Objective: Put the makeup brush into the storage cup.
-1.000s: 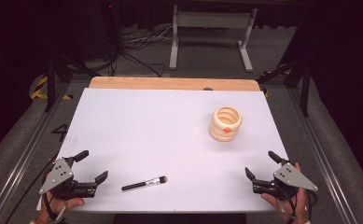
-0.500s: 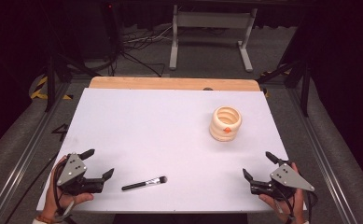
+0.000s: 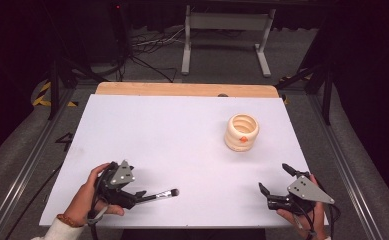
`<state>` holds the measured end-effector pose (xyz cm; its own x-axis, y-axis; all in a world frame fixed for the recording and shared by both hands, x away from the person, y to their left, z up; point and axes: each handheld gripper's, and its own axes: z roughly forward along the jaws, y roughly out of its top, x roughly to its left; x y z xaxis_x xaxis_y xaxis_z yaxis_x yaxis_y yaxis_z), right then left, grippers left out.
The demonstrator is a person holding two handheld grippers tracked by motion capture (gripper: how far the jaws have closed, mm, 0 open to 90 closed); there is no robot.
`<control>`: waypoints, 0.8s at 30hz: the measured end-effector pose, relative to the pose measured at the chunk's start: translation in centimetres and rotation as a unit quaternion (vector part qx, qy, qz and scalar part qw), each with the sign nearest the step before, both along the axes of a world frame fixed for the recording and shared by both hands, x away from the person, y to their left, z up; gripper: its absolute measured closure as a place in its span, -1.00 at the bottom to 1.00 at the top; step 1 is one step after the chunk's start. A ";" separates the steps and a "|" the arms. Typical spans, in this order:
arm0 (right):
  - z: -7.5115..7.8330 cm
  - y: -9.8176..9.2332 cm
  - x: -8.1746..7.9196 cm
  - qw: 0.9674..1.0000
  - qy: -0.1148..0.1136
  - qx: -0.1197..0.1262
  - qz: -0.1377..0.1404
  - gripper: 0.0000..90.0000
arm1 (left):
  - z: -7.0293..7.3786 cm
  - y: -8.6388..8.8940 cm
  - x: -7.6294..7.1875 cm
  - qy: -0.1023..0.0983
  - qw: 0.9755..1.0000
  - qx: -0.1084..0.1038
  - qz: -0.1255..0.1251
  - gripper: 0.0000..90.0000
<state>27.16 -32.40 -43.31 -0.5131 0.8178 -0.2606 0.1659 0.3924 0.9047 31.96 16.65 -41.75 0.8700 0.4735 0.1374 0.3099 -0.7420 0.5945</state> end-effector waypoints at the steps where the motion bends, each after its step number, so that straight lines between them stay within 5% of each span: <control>1: 0.0 0.0 0.0 1.000 0.001 0.000 0.000 -0.86 | 0.0 -0.6 0.2 0.005 1.000 0.010 -0.003 -0.65; 4: 0.0 0.0 0.0 1.000 0.003 -0.003 -0.002 -0.86 | 0.1 -2.0 0.6 0.025 0.998 0.047 -0.026 -0.54; 8: -0.1 -0.1 0.1 1.000 0.005 -0.004 -0.002 -0.86 | -0.2 -3.8 1.3 0.068 0.991 0.094 -0.064 -0.41; 10: -0.1 -0.1 0.1 1.000 0.005 -0.006 -0.003 -0.86 | -0.3 -4.1 1.3 0.073 0.989 0.105 -0.071 -0.36; 17: -0.3 0.1 0.2 1.000 0.010 -0.013 -0.002 -0.85 | -1.0 -6.0 2.3 0.113 0.972 0.172 -0.112 0.05; 20: -0.3 0.1 0.2 1.000 0.012 -0.014 -0.002 -0.85 | -0.9 -6.3 2.3 0.115 0.969 0.186 -0.115 0.20; 23: -0.4 0.2 0.3 1.000 0.015 -0.017 -0.003 -0.85 | -0.7 -7.2 2.5 0.137 0.958 0.216 -0.128 0.43; 24: -0.5 0.2 0.3 1.000 0.016 -0.018 -0.002 -0.85 | -0.7 -7.5 2.5 0.140 0.956 0.222 -0.128 0.46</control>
